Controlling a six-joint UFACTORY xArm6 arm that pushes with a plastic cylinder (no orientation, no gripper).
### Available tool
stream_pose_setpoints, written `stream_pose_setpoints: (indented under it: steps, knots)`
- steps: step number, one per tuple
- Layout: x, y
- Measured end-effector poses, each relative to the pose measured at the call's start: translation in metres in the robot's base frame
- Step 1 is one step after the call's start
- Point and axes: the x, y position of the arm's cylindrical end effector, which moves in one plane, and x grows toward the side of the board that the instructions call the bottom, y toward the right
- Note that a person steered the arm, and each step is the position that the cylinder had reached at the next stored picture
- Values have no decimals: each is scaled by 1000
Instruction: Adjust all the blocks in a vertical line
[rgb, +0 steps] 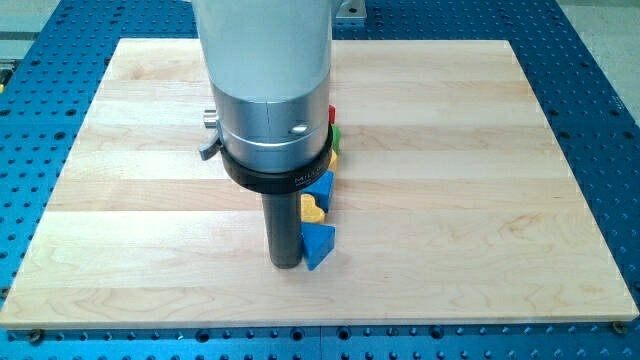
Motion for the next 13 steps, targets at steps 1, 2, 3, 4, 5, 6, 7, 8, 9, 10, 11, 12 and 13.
stream_pose_setpoints:
  steps: [1, 2, 3, 4, 5, 6, 7, 8, 9, 10, 11, 12, 13]
  knots:
    - [29, -35]
    - [53, 16]
    - [41, 75]
    - [4, 77]
    - [2, 73]
    - [2, 73]
    - [2, 63]
    - [2, 52]
    - [-7, 65]
    - [-73, 97]
    - [-109, 96]
    - [-110, 85]
    - [-114, 85]
